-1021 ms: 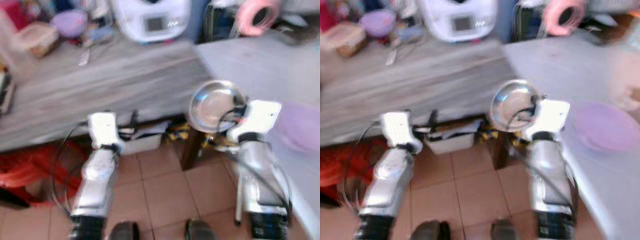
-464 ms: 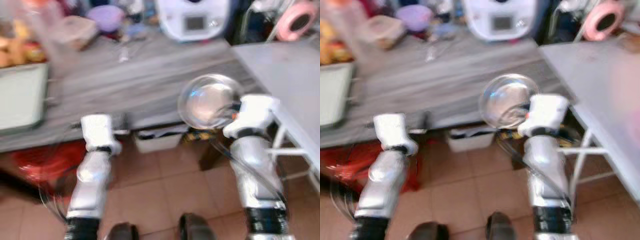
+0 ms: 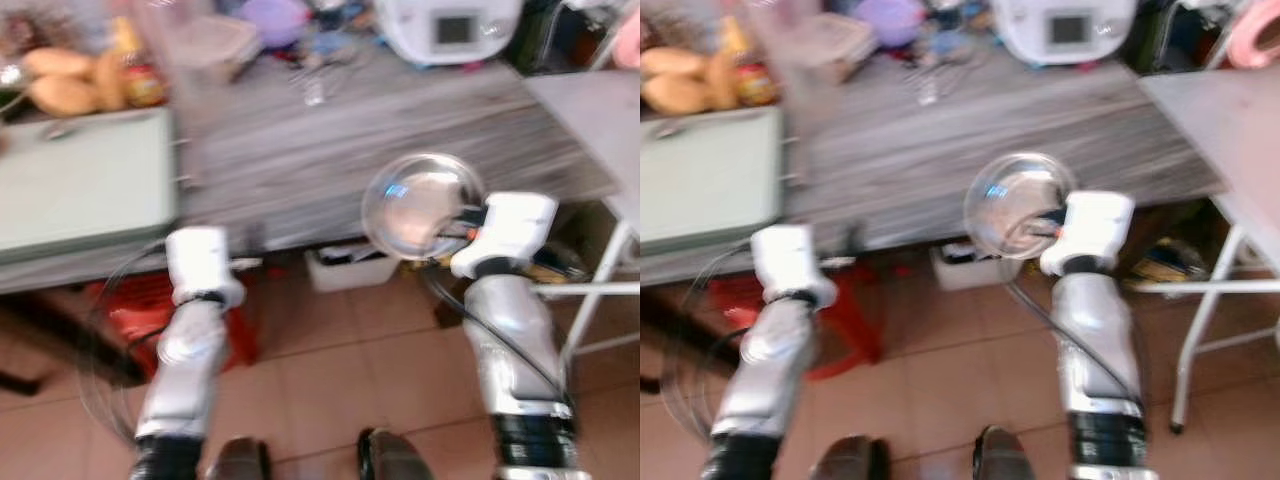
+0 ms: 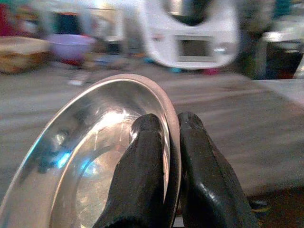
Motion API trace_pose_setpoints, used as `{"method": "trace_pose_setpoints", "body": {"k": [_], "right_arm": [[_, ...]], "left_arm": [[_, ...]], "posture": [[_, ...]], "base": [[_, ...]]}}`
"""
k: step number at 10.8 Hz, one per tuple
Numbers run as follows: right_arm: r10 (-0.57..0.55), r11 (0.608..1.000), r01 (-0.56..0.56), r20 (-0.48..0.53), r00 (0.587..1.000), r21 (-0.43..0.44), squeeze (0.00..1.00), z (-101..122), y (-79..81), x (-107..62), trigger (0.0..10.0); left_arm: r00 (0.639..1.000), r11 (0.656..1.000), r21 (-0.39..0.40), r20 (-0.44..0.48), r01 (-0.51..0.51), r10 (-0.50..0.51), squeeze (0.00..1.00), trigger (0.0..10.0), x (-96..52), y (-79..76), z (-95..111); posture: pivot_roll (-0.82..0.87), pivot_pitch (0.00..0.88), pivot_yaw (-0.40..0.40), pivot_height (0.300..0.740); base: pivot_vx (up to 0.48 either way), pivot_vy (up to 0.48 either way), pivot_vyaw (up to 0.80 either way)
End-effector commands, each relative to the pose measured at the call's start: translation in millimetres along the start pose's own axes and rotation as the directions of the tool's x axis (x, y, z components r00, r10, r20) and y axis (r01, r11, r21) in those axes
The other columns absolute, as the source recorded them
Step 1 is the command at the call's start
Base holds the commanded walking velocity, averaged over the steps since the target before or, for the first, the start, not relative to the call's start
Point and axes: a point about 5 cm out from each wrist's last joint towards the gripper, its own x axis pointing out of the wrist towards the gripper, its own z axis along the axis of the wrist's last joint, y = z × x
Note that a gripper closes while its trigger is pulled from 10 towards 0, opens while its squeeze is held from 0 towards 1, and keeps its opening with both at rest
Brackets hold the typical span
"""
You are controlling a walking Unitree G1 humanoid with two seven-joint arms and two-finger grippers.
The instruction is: Setting the table
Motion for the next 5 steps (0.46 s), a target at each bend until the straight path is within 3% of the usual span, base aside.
{"method": "trace_pose_setpoints", "body": {"k": [1,3,4,5], "right_arm": [[-0.077,0.997,0.077,0.002,0.997,-0.003,0.0,3,-16.8,0.1,10.0],[-0.12,0.993,0.12,-0.016,0.993,-0.01,0.0,0,-24.8,0.9,10.0],[-0.122,0.993,0.122,-0.017,0.992,-0.007,0.0,-1,-24.6,0.5,10.0],[-0.143,0.99,0.143,-0.028,0.989,-0.009,0.0,-3,-25.1,-1.0,10.0]], "left_arm": [[1.0,1.0,0.001,-0.003,0.031,-0.031,0.0,10.0,-5.5,-8.2,1],[0.996,0.996,0.015,0.01,0.085,-0.085,0.0,10.0,-13.8,-9.5,1],[0.995,0.995,0.026,0.01,0.101,-0.101,0.0,10.0,-15.3,-9.8,1],[0.992,0.992,0.023,0.001,0.124,-0.124,0.0,10.0,-18.0,-11.2,0]], "posture": [[-0.07,0.17,0.021,0.74],[-0.06,0.172,0.022,0.74],[-0.06,0.172,0.022,0.74],[-0.06,0.171,0.022,0.74]], "base": [[0.0,0.0,0.46],[0.0,0.0,0.79],[0.326,0.0,0.78],[0.371,0.0,0.0]]}}
